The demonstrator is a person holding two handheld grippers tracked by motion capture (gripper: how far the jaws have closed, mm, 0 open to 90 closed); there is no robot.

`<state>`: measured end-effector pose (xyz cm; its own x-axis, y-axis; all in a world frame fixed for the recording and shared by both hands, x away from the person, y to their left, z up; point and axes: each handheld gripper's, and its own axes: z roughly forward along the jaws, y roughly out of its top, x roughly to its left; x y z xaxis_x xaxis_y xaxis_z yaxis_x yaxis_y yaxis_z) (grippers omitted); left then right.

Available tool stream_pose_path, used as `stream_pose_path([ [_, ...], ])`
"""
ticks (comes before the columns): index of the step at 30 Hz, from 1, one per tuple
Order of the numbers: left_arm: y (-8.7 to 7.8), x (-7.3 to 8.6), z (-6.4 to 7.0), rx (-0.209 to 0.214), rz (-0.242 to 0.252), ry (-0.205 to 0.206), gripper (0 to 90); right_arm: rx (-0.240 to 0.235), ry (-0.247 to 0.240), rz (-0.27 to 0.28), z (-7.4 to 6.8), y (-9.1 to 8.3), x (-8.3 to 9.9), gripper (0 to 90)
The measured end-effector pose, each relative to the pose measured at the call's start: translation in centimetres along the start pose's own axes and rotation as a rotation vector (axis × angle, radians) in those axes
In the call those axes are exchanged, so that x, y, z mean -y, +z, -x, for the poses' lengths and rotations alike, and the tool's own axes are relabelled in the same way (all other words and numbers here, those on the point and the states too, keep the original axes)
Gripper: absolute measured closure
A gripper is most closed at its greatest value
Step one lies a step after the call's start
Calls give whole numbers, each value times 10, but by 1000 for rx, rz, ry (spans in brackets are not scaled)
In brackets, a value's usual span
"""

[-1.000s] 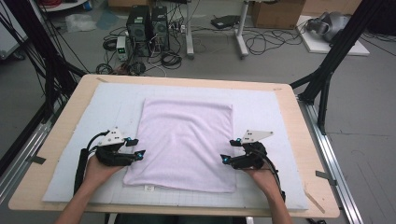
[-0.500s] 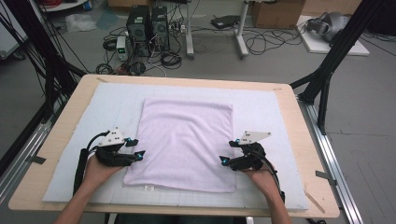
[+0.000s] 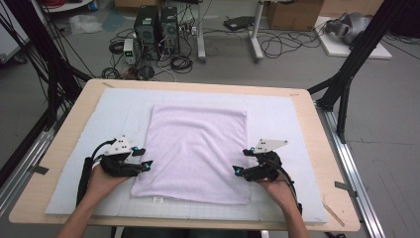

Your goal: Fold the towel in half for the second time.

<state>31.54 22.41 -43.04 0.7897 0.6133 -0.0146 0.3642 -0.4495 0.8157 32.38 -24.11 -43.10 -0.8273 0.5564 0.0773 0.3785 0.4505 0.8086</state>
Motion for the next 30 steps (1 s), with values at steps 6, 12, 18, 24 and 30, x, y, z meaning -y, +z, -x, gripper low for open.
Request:
stream_pose_path([
  [6, -2, -9, -13, -15, -6, -12, 456, 16, 39, -13, 16, -2, -4, 215],
  [12, 0, -25, -37, -18, 13, -62, 461, 32, 60, -26, 40, -1, -20, 209],
  [18, 3, -47, -61, -45, 14, -76, 480, 65, 74, -40, 66, 0, -42, 214],
  [24, 10, -72, -83, -70, -5, -64, 503, 100, 62, -58, 88, 4, -70, 231],
  [30, 22, -82, -104, -110, 3, -86, 515, 145, 49, -78, 109, 13, -90, 252],
])
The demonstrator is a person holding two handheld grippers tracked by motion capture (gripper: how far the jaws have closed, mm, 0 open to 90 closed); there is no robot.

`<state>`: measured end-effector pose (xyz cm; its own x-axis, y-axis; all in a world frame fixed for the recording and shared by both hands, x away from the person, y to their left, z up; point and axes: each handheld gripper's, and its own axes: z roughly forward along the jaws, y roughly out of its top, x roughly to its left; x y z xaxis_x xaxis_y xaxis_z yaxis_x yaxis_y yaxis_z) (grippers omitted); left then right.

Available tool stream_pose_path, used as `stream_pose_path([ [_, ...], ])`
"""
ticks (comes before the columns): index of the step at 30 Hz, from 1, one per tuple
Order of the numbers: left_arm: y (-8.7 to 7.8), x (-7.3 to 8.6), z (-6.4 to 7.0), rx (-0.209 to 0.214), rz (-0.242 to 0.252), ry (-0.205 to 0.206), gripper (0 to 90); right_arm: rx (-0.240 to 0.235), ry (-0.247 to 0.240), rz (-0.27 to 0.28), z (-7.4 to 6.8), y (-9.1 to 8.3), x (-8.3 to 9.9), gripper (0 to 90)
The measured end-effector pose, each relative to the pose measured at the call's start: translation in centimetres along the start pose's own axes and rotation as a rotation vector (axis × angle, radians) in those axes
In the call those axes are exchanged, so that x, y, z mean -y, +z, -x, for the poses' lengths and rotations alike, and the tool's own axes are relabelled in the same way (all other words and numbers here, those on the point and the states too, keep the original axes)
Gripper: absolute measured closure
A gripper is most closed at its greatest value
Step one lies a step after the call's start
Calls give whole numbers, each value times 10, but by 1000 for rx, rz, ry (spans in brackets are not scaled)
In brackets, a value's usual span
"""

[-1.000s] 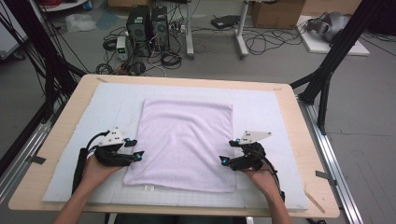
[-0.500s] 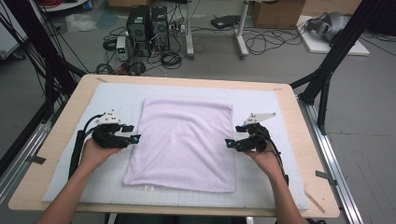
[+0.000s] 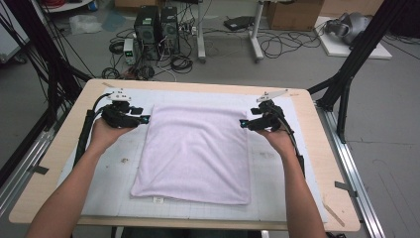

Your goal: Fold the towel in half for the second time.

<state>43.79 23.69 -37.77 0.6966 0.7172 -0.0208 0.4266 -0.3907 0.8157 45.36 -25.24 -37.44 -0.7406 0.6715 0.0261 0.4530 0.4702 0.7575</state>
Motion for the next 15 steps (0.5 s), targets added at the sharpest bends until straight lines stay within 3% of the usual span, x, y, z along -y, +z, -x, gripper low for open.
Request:
stream_pose_path([
  [3, 9, 7, -8, -8, -17, -17, 565, 17, 4, 0, 7, 9, 1, 270],
  [7, 20, 14, -16, -19, -51, -40, 558, 31, 26, -42, 13, 22, 10, 269],
  [15, 40, 24, -20, -26, -85, -93, 536, 50, 77, -41, 18, 39, 27, 269],
])
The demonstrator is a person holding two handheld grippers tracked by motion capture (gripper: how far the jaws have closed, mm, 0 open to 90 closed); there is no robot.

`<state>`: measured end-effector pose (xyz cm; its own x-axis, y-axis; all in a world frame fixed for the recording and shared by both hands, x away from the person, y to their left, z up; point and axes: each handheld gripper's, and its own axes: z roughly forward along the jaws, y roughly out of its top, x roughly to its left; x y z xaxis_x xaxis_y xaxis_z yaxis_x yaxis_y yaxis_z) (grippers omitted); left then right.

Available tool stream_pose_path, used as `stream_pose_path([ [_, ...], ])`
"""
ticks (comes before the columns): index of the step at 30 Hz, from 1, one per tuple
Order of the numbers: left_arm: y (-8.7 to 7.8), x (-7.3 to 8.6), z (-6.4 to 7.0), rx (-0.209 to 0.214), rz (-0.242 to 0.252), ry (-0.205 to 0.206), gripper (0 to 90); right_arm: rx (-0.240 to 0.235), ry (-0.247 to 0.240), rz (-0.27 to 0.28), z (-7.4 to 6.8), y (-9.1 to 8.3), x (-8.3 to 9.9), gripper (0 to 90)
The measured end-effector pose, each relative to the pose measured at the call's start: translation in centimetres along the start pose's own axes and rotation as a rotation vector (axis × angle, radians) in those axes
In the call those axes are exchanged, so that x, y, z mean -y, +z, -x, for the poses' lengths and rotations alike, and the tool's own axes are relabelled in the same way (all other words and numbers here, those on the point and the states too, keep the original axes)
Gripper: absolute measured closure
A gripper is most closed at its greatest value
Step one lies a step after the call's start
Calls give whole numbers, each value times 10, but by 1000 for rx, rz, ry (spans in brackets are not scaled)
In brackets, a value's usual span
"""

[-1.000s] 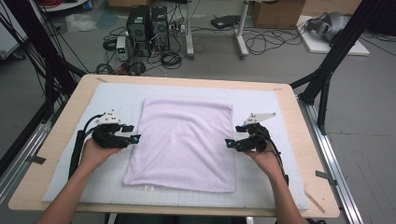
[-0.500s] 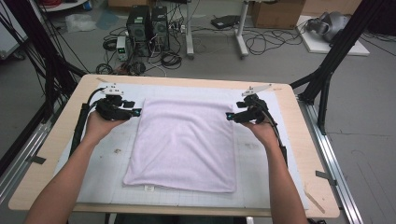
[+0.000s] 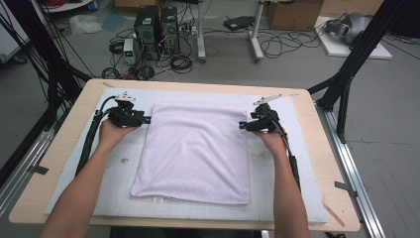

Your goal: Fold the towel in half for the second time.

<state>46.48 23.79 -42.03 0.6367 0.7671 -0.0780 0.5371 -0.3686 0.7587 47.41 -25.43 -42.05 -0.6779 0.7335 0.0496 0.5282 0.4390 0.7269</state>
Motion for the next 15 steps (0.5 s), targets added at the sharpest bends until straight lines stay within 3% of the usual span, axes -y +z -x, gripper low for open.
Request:
stream_pose_path([
  [8, 18, 8, 2, -25, -58, -6, 493, 26, -12, -35, -2, 16, 3, 270],
  [11, 20, 9, 3, -31, -56, -7, 484, 37, -17, -61, -3, 22, 6, 272],
  [15, 21, 10, 4, -40, -54, 5, 491, 32, 31, -39, -1, 24, 11, 307],
])
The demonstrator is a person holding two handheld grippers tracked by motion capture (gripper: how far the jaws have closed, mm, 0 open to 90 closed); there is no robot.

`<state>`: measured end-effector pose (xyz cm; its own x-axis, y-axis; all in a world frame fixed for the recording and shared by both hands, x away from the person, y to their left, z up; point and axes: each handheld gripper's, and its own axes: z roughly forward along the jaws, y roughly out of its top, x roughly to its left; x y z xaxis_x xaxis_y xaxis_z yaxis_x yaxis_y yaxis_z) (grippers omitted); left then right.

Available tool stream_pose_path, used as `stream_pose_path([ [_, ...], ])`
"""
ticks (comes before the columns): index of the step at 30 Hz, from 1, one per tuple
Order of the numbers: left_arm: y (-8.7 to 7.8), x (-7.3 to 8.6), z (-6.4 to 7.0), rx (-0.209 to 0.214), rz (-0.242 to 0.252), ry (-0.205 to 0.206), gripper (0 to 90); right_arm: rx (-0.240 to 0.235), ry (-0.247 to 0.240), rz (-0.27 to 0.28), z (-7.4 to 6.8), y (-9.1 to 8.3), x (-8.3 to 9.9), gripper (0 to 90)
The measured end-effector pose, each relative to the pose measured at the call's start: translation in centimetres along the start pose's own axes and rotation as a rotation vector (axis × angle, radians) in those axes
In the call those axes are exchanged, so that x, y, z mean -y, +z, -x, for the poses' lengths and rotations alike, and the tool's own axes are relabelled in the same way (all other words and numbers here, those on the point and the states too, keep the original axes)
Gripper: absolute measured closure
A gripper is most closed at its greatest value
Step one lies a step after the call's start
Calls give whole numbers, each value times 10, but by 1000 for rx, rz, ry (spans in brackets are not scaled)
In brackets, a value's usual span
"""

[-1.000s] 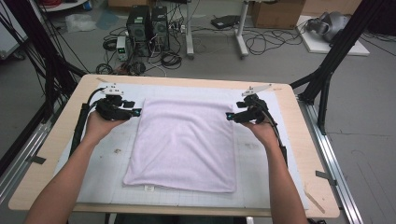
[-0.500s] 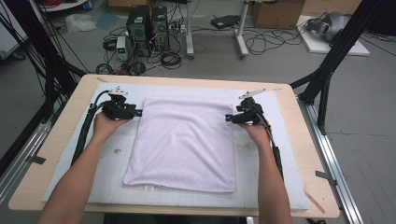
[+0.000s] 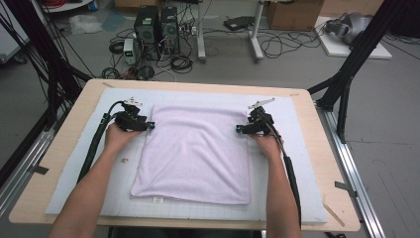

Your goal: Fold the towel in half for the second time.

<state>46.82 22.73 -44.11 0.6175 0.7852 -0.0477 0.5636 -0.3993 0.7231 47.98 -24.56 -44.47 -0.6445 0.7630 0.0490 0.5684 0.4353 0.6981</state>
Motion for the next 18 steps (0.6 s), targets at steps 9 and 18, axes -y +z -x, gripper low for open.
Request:
stream_pose_path([
  [9, 0, -2, 7, 20, -10, -27, 758, -37, 48, 29, -1, -4, 4, 647],
  [18, 0, -3, 8, 31, -9, -31, 848, -99, 63, 26, -4, -4, 4, 835],
])
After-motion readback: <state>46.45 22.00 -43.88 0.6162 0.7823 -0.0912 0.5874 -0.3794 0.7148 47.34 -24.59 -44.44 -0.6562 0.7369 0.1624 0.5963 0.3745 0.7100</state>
